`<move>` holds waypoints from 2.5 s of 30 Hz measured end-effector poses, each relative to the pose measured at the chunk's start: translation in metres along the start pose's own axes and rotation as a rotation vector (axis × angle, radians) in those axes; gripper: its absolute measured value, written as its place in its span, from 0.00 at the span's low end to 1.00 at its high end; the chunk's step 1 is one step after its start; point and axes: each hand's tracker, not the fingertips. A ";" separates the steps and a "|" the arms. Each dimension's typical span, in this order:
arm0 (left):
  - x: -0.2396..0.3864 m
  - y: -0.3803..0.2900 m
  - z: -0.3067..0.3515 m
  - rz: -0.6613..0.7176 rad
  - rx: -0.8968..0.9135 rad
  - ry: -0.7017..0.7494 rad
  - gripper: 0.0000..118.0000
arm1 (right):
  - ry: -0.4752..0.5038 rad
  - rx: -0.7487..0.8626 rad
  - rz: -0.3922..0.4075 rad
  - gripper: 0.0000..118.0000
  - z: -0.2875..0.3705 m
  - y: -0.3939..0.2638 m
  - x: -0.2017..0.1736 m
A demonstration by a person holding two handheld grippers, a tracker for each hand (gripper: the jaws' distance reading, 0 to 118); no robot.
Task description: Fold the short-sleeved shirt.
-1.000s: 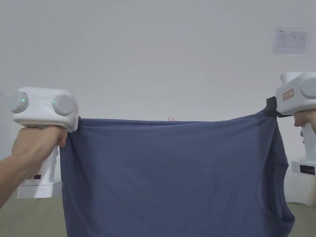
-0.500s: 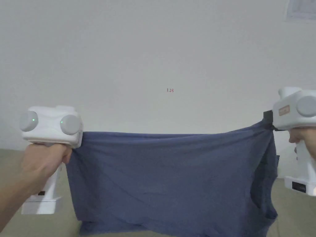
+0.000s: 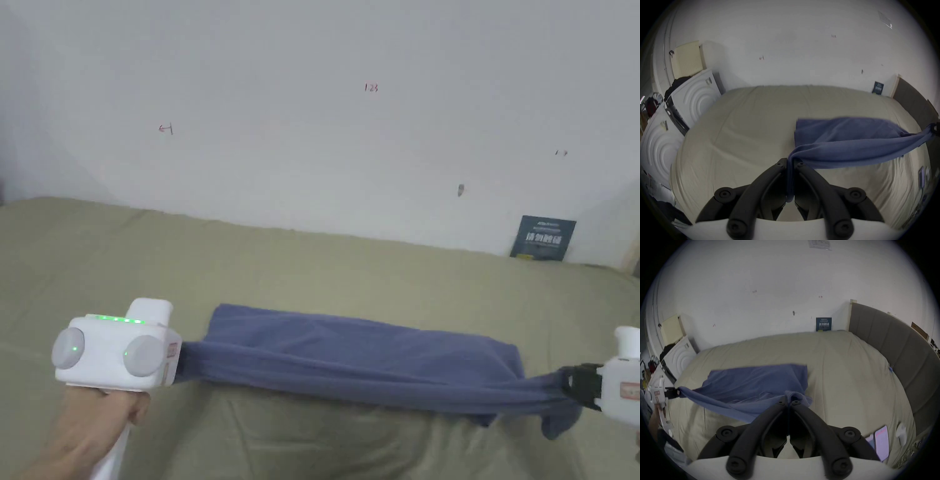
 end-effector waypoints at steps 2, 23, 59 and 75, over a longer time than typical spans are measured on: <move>-0.006 -0.038 0.021 0.007 -0.013 -0.009 0.05 | 0.012 -0.004 -0.016 0.02 0.018 -0.040 0.005; -0.059 -0.224 0.136 0.074 -0.114 -0.081 0.05 | 0.083 -0.141 -0.074 0.01 0.119 -0.248 0.039; -0.083 -0.222 0.115 0.047 -0.149 -0.095 0.98 | 0.030 -0.163 0.005 0.00 0.143 -0.258 0.011; -0.062 -0.232 0.110 0.072 -0.169 -0.086 0.08 | 0.068 -0.221 0.006 1.00 0.125 -0.265 0.026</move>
